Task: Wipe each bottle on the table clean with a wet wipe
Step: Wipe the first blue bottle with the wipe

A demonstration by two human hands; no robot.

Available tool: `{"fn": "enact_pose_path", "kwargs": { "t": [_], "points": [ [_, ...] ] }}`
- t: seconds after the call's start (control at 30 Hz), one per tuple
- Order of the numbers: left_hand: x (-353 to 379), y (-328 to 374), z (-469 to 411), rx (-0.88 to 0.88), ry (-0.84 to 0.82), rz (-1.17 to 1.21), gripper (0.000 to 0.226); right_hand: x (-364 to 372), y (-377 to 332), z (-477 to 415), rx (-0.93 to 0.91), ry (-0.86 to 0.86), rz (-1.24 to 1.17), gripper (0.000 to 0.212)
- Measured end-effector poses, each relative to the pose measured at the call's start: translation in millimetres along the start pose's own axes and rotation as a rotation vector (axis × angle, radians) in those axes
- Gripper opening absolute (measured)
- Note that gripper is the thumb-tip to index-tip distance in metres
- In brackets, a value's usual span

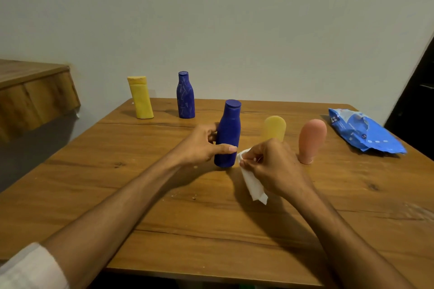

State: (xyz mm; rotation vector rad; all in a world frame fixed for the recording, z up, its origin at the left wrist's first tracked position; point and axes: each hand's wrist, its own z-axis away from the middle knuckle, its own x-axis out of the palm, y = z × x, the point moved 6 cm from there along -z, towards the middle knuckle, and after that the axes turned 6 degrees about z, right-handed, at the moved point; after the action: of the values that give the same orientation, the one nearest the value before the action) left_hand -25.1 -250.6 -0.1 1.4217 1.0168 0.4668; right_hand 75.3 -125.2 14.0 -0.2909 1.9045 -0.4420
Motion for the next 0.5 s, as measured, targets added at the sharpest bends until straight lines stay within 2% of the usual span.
{"fn": "enact_pose_path", "kwargs": {
  "t": [0.1,0.27,0.5],
  "points": [
    [5,-3,-15,-0.024,-0.042,-0.015,0.048,1,5,-3,0.017,0.004,0.038,0.013],
    [16,-17,-29,-0.069,-0.056,0.092,0.048,4,12,-6,0.052,0.01,0.058,0.015],
    [26,-14,-38,-0.059,-0.111,-0.019,0.057,6,19,-8,0.068,-0.002,0.086,0.017]
  ]
}}
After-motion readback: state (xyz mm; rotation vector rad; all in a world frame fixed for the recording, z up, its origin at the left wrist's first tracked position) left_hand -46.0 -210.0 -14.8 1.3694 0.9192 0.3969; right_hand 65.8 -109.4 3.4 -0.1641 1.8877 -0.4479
